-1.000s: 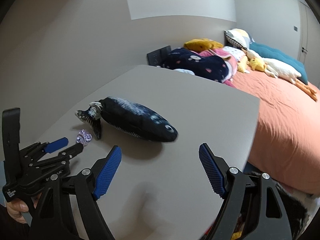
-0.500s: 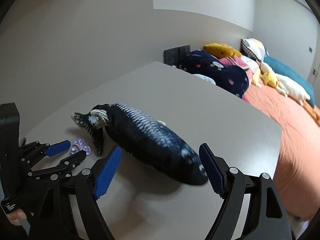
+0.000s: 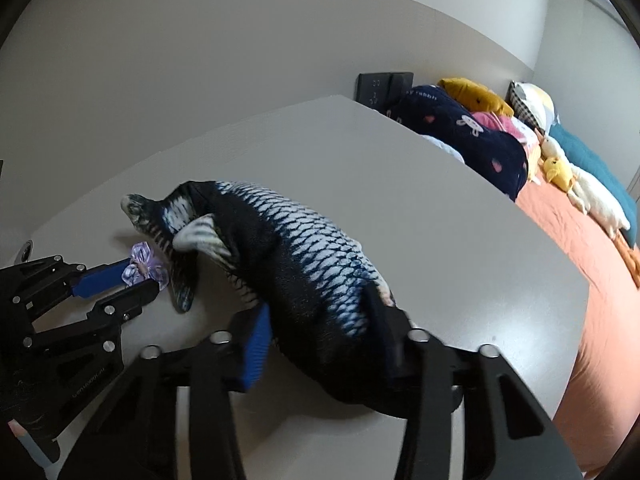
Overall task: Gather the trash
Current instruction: 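Grasp the black fish plush with the right tool while the left tool grasps the purple trinket, then carry the fish plush and purple trinket over the black bin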
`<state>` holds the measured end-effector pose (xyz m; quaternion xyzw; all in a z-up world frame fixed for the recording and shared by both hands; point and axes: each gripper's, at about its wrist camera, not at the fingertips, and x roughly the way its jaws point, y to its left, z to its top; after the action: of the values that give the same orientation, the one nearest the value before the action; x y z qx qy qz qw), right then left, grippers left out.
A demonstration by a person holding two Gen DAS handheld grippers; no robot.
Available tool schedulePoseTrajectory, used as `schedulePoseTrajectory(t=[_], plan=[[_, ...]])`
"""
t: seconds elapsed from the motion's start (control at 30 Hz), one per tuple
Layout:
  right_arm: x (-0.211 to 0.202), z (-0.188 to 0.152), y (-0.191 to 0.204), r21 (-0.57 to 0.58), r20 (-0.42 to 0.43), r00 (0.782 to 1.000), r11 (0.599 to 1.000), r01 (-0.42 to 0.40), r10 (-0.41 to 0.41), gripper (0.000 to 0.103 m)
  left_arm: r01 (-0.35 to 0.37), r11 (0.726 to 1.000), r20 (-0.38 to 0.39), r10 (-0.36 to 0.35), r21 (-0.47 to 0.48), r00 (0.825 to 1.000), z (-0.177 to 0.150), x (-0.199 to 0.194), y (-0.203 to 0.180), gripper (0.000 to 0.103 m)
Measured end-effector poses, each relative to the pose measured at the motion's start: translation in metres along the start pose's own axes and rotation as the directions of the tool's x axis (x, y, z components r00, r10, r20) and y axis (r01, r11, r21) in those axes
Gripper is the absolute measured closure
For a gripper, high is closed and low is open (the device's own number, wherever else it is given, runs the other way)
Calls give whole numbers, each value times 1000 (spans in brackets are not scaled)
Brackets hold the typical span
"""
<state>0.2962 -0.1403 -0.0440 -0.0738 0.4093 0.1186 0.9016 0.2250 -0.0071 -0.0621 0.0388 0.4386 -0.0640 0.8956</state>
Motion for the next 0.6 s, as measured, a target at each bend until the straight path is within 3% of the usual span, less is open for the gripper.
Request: schedulePoseTrajectory(t=[0.07,0.13,0.6], plan=[[-4,-2,-3,26,10,1000,1000,-16,15,77,-1,1000,7,1,-9,1000,0,-1,0,87],[-11,-3,-8,62,30,999,998,-29,27,80,-12,1000,14,13,-9,1000,0,-3,0,87],[-69,-27,-44,171,97,995,985,-11,-6,81,4,1000,50,-5,21,999,-7,-31,-34,87]])
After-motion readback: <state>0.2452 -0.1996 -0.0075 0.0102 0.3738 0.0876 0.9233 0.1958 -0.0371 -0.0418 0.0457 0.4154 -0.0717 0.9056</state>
